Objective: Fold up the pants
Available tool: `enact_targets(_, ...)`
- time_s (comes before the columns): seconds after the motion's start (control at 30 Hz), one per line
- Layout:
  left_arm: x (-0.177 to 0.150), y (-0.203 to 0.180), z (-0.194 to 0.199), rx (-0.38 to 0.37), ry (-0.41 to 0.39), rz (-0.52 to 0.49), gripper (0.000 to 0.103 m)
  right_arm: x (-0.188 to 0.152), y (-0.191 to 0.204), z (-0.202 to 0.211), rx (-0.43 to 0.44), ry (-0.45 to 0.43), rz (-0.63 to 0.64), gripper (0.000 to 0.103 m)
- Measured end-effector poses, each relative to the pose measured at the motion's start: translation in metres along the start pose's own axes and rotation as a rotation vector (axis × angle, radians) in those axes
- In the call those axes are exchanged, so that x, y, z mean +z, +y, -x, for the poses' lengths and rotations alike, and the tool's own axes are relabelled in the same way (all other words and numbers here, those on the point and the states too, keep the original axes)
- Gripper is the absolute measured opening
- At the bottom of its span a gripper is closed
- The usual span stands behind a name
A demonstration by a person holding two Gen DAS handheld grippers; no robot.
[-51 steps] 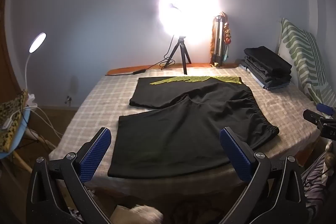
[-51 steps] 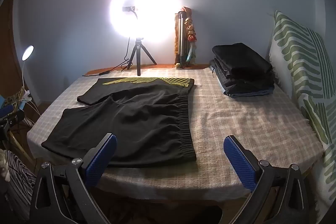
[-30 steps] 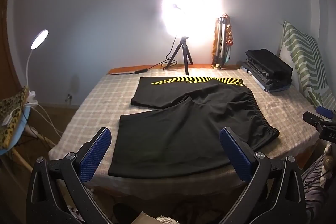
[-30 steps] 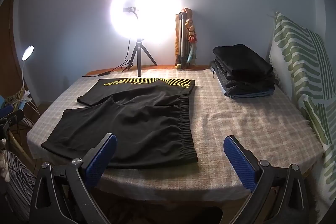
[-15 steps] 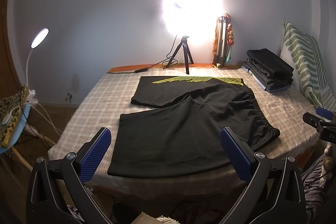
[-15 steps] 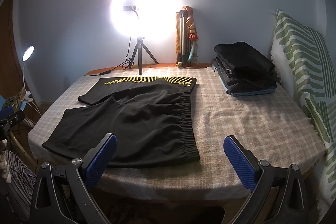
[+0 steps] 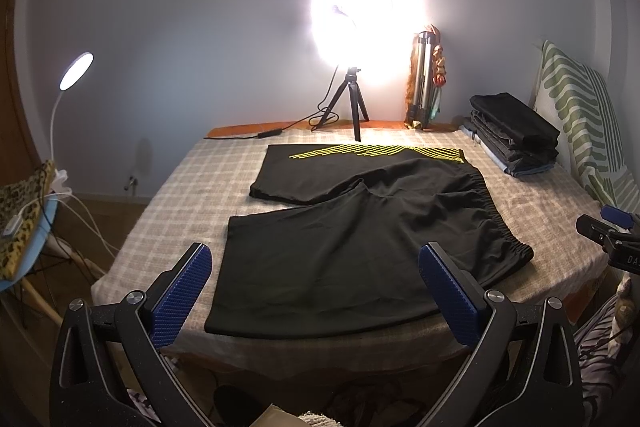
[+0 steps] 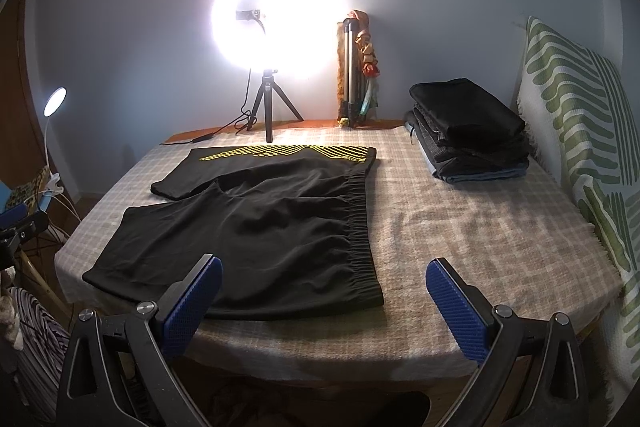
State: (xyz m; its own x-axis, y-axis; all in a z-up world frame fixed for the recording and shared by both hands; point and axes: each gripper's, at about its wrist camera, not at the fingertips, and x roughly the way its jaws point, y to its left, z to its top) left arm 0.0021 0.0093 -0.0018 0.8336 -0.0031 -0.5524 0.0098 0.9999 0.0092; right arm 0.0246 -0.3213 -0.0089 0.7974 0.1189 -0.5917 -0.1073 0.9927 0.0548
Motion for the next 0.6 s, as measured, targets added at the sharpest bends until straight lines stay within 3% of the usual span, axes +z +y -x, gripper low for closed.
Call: enact_targets(0.6,-0.0005,-0.0005,0.0001,0.000,0.001,0.001,0.103,-0.0014,0.0027,-0.0029,0.004,0.005,-0.001,0.103)
